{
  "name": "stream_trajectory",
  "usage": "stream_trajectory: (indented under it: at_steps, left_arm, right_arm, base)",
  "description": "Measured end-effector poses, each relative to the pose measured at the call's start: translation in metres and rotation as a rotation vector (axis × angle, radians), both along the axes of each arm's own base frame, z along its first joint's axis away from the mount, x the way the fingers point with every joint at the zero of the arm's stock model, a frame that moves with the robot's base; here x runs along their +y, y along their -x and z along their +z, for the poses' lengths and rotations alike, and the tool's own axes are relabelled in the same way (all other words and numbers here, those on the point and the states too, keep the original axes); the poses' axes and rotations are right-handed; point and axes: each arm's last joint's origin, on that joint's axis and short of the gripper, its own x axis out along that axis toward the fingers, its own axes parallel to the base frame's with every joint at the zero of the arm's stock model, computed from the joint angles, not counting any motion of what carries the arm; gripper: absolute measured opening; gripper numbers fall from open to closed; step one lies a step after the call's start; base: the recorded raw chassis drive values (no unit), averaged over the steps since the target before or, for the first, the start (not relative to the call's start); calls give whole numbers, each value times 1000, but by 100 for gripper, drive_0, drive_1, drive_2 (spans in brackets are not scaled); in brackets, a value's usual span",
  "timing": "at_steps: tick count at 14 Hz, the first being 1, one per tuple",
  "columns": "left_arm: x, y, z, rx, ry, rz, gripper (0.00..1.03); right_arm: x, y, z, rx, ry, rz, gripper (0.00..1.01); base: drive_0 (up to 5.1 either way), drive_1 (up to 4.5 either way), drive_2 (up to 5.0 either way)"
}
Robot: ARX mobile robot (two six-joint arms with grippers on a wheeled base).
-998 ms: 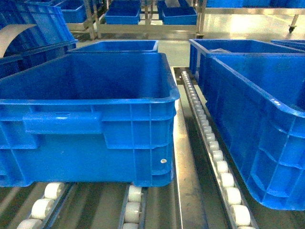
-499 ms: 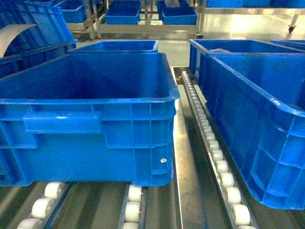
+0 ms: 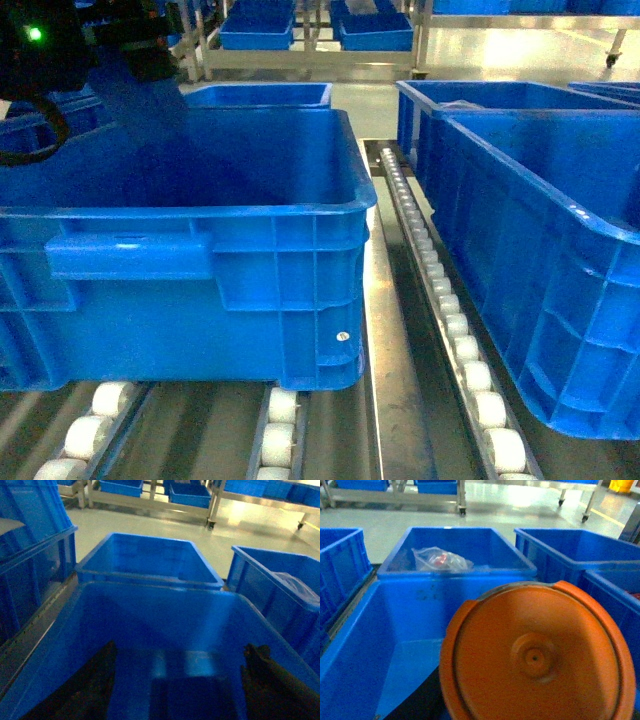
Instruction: Sort blue parts and orange caps into right shelf containers
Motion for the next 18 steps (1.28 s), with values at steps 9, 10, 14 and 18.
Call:
stream_trajectory:
  at_steps: [9, 10, 14, 18]
  left_arm:
    - [-1, -9, -1, -20, -4, 12, 98]
    - [-2, 0, 1, -38, -8, 21, 98]
    - [3, 27, 3, -115, -73, 62, 79]
    - [32, 109, -20, -117, -101, 82, 24]
  right_arm:
    - [2, -11, 1, 12, 0, 38, 98]
    - [1, -10, 2, 5, 2, 15, 98]
    - [5, 15, -5, -106, -24, 201, 76]
    - [23, 79, -35, -95, -32, 216, 20]
  base:
    - [0, 0, 0]
    - [0, 0, 0]
    - [0, 0, 0]
    - [0, 0, 0]
